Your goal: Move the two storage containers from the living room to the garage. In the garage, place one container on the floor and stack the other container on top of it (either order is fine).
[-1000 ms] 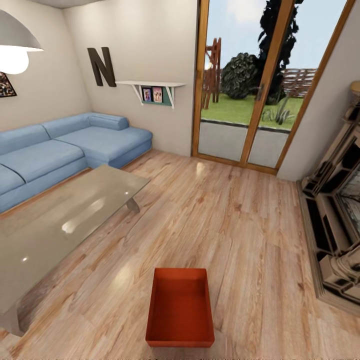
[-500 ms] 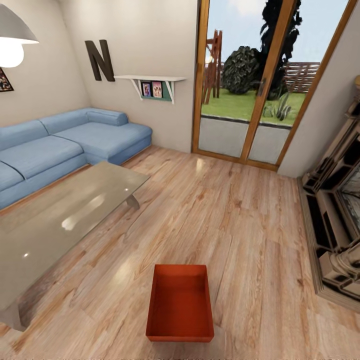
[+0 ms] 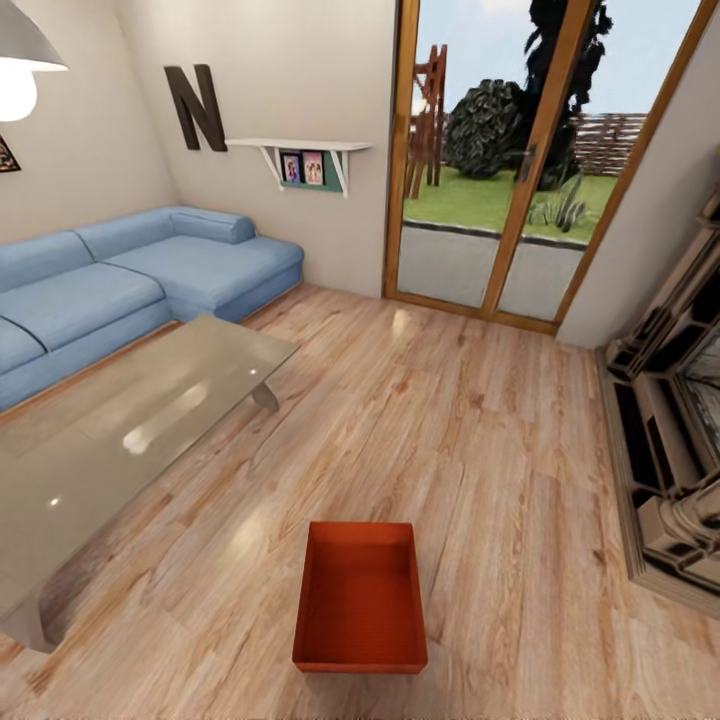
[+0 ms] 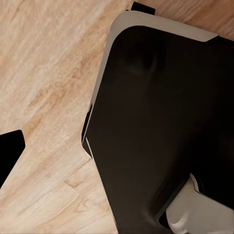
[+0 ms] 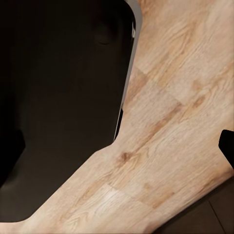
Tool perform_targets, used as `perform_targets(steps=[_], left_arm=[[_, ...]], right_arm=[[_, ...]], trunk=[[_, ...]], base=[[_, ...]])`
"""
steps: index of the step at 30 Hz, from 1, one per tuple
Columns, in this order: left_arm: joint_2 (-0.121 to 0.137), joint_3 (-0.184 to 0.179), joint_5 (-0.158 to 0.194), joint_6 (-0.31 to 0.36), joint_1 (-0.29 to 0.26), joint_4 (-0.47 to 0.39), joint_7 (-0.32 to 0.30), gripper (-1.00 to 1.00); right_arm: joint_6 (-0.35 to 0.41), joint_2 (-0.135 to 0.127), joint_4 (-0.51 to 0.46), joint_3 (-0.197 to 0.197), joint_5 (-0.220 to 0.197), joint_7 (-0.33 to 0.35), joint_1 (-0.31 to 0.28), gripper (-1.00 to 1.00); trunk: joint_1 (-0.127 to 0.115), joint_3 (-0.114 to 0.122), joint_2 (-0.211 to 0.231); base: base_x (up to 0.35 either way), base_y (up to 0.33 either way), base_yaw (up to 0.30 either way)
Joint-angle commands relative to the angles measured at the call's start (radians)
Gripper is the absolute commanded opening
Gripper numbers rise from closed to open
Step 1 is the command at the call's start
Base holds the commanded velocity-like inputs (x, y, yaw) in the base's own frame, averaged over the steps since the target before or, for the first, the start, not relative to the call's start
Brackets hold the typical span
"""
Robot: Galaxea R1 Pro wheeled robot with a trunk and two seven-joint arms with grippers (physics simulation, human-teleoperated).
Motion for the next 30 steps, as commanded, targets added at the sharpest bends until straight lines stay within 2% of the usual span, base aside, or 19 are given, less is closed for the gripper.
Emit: perform_targets(steps=[1,30], left_arm=[[0.000,-0.008,0.008,0.000,0.000,-0.001,0.003,1.00],[0.000,-0.008,0.008,0.000,0.000,-0.001,0.003,1.00]], right_arm=[[-0.005,0.000,0.003,0.008,-0.010,0.001,-0.001,1.00],[-0.004,0.000,0.003,0.008,-0.010,0.001,-0.001,1.00]], trunk=[[0.000,-0.003,-0.001],[0.000,-0.050,-0.001]], base=[[0.000,0.000,0.000],[0.000,0.000,0.000]])
